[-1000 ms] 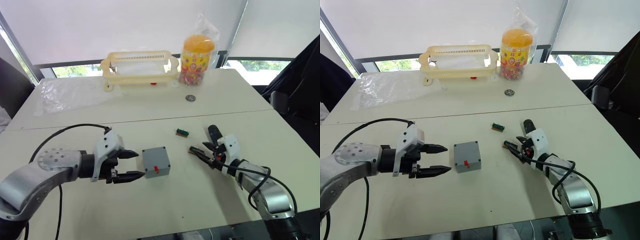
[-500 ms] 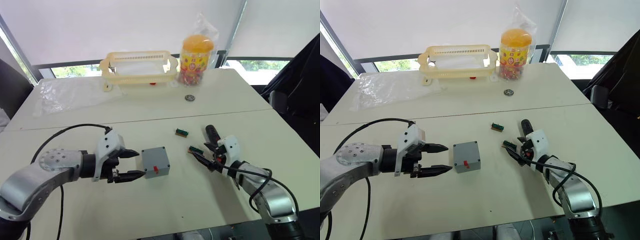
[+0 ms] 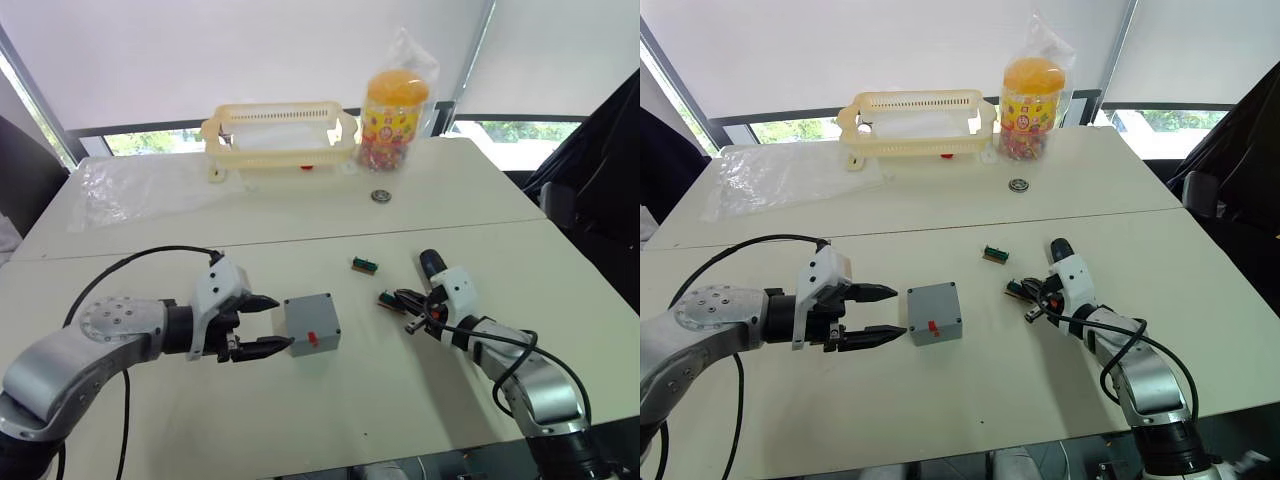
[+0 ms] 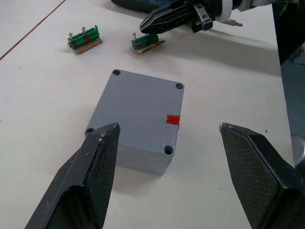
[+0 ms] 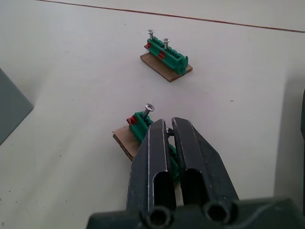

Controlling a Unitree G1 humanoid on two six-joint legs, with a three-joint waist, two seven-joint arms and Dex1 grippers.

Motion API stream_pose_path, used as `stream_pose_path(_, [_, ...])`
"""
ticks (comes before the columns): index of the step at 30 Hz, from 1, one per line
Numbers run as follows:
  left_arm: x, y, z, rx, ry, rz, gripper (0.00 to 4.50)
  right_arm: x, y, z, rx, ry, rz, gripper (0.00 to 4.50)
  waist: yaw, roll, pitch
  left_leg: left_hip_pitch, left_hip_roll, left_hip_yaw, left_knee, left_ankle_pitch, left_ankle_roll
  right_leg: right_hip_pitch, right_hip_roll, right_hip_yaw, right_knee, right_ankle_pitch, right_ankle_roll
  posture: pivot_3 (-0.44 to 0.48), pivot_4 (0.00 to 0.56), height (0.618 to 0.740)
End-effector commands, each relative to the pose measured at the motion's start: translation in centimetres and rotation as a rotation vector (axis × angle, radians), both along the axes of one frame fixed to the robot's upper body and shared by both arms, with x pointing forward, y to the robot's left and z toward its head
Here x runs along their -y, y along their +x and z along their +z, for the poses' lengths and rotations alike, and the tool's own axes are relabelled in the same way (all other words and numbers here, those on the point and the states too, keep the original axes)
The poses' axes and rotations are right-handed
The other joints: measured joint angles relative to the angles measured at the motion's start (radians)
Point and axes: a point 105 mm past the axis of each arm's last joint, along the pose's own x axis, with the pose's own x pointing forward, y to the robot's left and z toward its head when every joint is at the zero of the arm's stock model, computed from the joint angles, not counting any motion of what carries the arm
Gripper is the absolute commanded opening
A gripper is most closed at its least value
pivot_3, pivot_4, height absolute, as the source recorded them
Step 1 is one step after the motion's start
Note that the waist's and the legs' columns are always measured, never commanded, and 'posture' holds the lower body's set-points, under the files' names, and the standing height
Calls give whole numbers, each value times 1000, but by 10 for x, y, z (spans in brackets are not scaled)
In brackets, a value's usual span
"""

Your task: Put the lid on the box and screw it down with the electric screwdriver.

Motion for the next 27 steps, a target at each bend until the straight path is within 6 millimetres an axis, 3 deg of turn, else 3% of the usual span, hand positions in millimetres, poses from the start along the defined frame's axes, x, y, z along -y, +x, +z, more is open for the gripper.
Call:
stream_pose_path(1, [2,0,6,40,-3,-11,3411,1,-1,16,66,15,-1,102,0,0,0,0,0,0,0,0,0,0,0,0,0,0,0,0,150,740])
stream_pose_path(7, [2,0,3,36,-6,-13,3411,-5,-8,37,168,17,13,102,0,0,0,0,0,0,0,0,0,0,0,0,0,0,0,0,150,740])
stream_pose_path(20, [0,4,0,38,-2,-19,3411,-6,-13,40,172,29,16,102,0,0,0,0,0,0,0,0,0,0,0,0,0,0,0,0,150,740])
stream_pose_path(23, [-1,4,-2,37,2,-18,3411,-10,-21,36,116,54,52,946,1,0,0,0,0,0,0,0,0,0,0,0,0,0,0,0,150,740])
stream_pose_path(27, [-2,3,-5,31,5,-16,3411,-10,-26,30,61,72,49,2937,1,0,0,0,0,0,0,0,0,0,0,0,0,0,0,0,150,740])
